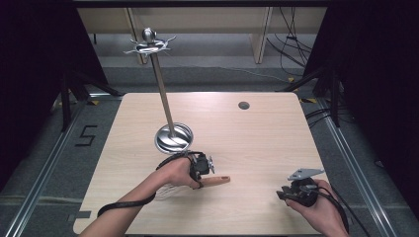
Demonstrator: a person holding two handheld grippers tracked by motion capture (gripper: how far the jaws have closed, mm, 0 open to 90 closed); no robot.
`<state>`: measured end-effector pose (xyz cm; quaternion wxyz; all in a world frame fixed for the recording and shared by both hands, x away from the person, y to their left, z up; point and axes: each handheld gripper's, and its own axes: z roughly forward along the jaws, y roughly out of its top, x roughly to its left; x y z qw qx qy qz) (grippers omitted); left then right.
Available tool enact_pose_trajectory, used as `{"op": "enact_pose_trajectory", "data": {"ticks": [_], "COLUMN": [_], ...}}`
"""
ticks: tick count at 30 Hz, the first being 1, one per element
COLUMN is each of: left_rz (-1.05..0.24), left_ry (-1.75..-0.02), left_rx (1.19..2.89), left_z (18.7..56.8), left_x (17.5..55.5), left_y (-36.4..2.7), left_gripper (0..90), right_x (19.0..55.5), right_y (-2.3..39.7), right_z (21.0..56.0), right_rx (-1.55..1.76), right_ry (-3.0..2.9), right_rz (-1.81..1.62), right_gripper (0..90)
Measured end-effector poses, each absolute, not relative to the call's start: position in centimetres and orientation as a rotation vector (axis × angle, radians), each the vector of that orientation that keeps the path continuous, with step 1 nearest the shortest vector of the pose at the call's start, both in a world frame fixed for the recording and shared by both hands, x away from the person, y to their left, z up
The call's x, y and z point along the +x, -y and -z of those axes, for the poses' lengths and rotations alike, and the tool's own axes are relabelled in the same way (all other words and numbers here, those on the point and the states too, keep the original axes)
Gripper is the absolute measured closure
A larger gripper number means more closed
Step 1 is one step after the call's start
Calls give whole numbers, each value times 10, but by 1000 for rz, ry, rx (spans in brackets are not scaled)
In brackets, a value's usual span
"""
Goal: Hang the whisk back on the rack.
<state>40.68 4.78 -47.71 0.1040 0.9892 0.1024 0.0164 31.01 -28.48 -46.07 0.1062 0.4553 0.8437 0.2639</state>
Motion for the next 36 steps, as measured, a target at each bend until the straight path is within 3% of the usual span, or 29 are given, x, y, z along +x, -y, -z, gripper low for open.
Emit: {"op": "enact_pose_trajectory", "data": {"ticks": [7, 15, 19, 27, 36], "left_rz": [-53, -50, -135, -320, -403], "left_ry": [-333, -429, -466, -851, -1039], "left_rx": [2902, 2743, 2623, 2214, 1949], "left_z": [474, 456, 444, 424, 417], "left_x": [403, 399, 398, 381, 364], "left_y": [-53, -69, -83, -111, -131], "left_gripper": [684, 685, 685, 685, 685], "right_x": [312, 311, 310, 311, 311], "right_y": [286, 287, 284, 285, 284], "right_z": [462, 461, 461, 460, 460], "right_rx": [1292, 1302, 1329, 1327, 1300], "right_ry": [-2490, -2480, -2473, -2471, -2474], "right_rz": [-772, -779, -790, -782, -775], "right_gripper": [694, 691, 685, 684, 685]}}
